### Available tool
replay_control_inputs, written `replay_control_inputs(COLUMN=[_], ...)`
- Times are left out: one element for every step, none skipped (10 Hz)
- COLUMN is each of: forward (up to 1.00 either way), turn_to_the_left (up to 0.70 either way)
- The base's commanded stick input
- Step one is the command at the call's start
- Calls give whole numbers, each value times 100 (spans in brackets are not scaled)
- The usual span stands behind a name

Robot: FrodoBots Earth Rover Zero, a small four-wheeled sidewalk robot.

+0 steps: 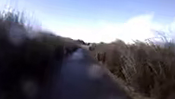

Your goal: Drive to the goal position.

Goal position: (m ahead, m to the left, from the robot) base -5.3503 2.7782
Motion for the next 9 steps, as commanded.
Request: replay_control_inputs(forward=[70, 70, 70, 70, 70, 70, 70, 70, 70], turn_to_the_left=[0, 0, 0, 0, 0, 0, 0, 0, 0])
